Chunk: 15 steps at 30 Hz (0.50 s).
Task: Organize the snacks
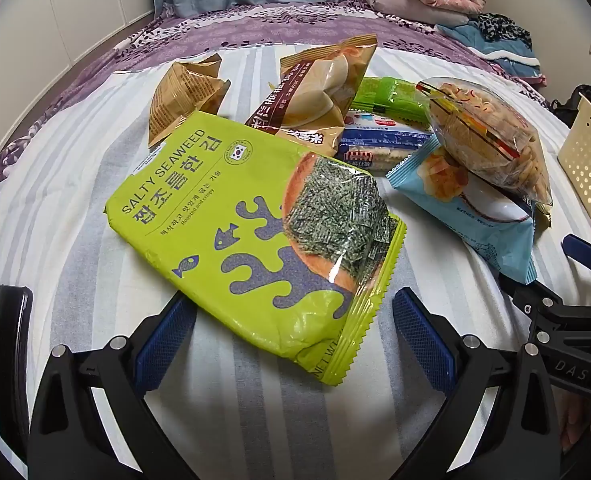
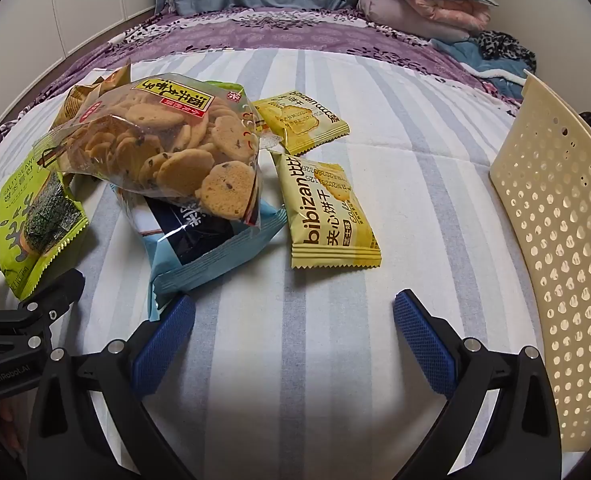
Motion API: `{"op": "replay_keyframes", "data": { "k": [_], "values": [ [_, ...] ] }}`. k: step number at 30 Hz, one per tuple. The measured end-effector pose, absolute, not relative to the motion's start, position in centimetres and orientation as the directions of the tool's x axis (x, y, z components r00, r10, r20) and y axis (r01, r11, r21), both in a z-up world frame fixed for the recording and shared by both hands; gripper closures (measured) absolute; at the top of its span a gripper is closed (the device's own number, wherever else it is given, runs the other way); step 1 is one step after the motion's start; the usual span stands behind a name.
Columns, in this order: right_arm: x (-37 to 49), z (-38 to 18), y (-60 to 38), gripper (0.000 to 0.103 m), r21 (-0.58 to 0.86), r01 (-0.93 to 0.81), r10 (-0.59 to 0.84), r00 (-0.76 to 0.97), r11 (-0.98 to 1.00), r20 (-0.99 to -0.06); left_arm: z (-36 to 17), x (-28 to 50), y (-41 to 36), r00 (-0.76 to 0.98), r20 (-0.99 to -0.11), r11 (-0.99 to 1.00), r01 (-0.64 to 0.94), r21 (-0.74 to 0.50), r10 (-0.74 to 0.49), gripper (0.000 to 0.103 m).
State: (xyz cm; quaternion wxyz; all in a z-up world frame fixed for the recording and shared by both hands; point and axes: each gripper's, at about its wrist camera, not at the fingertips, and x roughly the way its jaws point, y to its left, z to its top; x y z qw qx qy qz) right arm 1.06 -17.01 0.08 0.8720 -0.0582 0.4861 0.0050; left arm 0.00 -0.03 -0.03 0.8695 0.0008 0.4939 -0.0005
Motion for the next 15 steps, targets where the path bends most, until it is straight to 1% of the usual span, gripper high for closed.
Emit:
{"op": "replay_keyframes", "data": {
  "k": [15],
  "values": [
    [1.09,0.04,-17.06,0.005,-0.095,-0.065,-0.047,0.528,0.993,-0.848,-0.29,-0.11,-0.16,0.514,-0.858,1.000,0.002,0.000,-0.001,0.002]
  ]
}}
